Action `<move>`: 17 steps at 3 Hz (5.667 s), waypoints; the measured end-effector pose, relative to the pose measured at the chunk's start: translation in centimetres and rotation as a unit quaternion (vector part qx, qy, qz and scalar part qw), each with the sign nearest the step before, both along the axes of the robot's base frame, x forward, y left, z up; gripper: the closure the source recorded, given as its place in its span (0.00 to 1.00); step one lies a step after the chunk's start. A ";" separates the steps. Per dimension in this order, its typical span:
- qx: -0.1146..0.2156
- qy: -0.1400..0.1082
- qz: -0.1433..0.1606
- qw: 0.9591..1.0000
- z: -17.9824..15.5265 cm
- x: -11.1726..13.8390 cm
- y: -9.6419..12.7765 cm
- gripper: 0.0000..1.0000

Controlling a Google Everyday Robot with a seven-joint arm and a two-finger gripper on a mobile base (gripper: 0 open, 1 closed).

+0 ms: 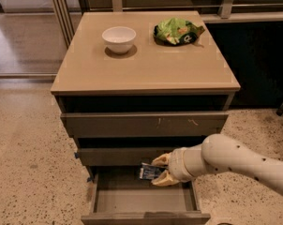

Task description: Pick rxbar blueberry from bottom drawer and place on counter

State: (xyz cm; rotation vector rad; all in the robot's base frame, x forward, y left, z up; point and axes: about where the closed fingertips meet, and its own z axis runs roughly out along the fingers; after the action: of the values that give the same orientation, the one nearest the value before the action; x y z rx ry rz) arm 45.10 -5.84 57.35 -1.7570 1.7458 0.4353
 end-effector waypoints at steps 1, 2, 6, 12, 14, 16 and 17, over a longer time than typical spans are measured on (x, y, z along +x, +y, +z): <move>0.004 0.007 0.015 1.000 12.4 -2.2 0.7 1.00; 0.007 0.008 0.019 1.000 13.5 -1.9 0.7 1.00; 0.044 -0.023 -0.015 0.999 23.6 1.4 0.0 1.00; 0.048 -0.046 -0.133 0.989 27.4 20.5 -6.9 1.00; 0.067 -0.032 -0.135 0.988 25.2 23.3 -6.7 0.80; 0.067 -0.025 -0.136 0.988 25.1 23.3 -6.5 0.35; 0.067 -0.025 -0.136 0.988 25.2 23.3 -6.5 0.12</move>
Offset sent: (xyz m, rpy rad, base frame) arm -0.0094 0.0048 0.0922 0.0250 -0.0021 -0.0002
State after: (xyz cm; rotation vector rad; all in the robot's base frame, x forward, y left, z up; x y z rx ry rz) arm 68.36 -12.34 82.54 -1.3998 1.8433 0.3765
